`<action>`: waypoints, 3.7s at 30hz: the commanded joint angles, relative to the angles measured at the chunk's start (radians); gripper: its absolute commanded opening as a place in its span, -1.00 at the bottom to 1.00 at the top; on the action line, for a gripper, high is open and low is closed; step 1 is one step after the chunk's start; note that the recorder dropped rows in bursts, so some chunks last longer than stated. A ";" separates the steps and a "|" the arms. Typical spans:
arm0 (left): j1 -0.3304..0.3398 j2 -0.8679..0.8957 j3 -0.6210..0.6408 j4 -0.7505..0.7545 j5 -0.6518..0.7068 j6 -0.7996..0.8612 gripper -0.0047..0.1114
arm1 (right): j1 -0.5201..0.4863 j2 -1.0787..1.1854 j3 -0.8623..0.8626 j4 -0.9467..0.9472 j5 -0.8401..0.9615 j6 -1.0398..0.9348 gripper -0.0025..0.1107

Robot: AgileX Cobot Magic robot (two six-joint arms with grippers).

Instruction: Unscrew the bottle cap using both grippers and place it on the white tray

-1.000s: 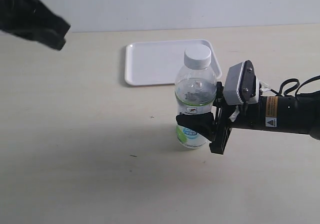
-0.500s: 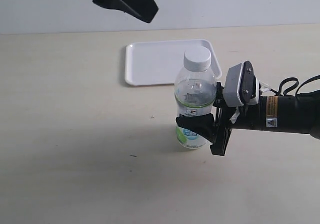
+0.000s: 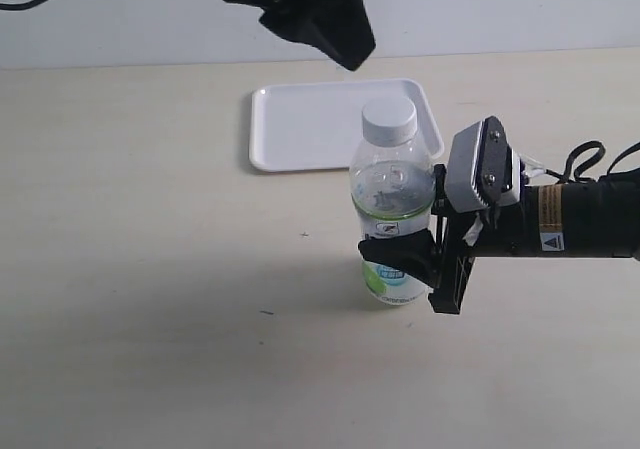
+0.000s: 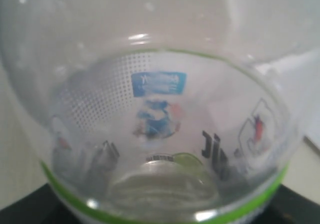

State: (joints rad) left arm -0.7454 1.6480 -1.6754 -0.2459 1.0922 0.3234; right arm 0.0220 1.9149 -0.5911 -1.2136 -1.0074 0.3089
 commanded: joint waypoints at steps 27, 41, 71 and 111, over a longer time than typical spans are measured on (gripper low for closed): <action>-0.143 0.266 -0.259 0.158 0.129 -0.124 0.43 | 0.001 -0.007 0.001 -0.128 0.042 -0.019 -0.96; -0.143 0.244 -0.194 0.154 0.129 -0.122 0.42 | 0.001 -0.007 0.001 -0.129 0.042 -0.019 -0.96; -0.143 0.228 -0.143 0.111 0.129 -0.079 0.32 | 0.001 -0.007 0.001 -0.156 0.042 -0.019 -0.96; -0.143 0.239 -0.143 0.107 0.129 -0.044 0.24 | 0.001 -0.005 0.001 -0.158 0.054 0.007 -0.96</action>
State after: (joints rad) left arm -0.8835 1.9000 -1.8229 -0.1384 1.2252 0.2874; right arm 0.0220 1.9061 -0.5911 -1.3257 -1.0194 0.3083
